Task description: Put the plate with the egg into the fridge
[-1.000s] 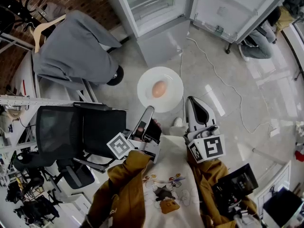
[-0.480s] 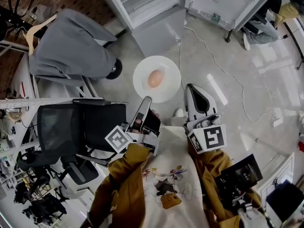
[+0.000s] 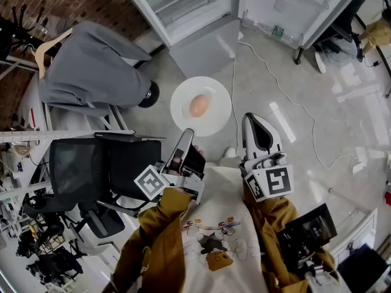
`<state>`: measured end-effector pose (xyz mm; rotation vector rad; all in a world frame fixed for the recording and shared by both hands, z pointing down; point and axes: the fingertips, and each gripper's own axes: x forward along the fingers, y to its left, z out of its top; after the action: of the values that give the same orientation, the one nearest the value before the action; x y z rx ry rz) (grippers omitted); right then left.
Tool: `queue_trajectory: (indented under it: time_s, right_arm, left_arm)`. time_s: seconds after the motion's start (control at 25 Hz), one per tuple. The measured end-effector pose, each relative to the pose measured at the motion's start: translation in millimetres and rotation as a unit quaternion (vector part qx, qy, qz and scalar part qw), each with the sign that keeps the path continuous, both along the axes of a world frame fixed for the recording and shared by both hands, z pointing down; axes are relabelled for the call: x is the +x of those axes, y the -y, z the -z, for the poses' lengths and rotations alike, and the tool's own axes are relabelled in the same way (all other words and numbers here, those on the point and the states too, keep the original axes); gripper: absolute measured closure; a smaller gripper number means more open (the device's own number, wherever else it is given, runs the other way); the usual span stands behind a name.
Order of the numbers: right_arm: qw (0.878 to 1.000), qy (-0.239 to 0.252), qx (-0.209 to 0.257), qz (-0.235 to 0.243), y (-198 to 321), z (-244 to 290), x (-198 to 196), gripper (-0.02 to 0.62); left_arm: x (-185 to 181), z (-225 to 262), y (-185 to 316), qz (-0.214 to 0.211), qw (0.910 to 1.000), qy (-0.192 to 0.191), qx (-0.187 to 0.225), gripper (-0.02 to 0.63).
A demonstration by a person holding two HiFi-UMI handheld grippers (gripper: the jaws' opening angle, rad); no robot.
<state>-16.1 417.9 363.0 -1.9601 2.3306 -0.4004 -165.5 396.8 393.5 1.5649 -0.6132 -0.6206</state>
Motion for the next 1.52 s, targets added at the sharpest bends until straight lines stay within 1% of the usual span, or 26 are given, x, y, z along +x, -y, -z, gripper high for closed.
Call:
queue_trajectory:
  time_s: [0.16,0.44,0.6,0.84,1.04,1.24,1.52]
  right_arm:
    - [1.000,0.002,-0.003,0.008,7,-5,17,0.591]
    - [1.000,0.012,-0.011,0.014,12,-17,37,0.591]
    - [1.000,0.014,-0.010,0.015,20,-19,41,0.591]
    - [0.999,0.027,-0.019,0.001,33,-28,47,0.591]
    - [0.999,0.023,-0.023,-0.020,57,-31,54,0.591]
    - [0.999,0.015,-0.034,-0.038,96,-37,56,0.591]
    - [0.999,0.010,-0.027,-0.045,165,-26,42,0.591]
  left_arm:
    - [15,-2,2,0.010,0.9999,-0.001,0.000,0.589]
    - [25,-10,6,0.032,0.9995,0.002,-0.007,0.589]
    - [30,-6,16,0.032,0.9995,0.002,-0.001,0.589]
    - [32,-15,35,0.024,0.9997,-0.004,-0.007,0.589]
    - [39,-20,69,0.007,0.9999,-0.009,-0.012,0.589]
    - [44,-22,113,-0.013,0.9998,-0.012,-0.013,0.589]
    - [31,-21,179,-0.021,0.9995,-0.014,-0.017,0.589]
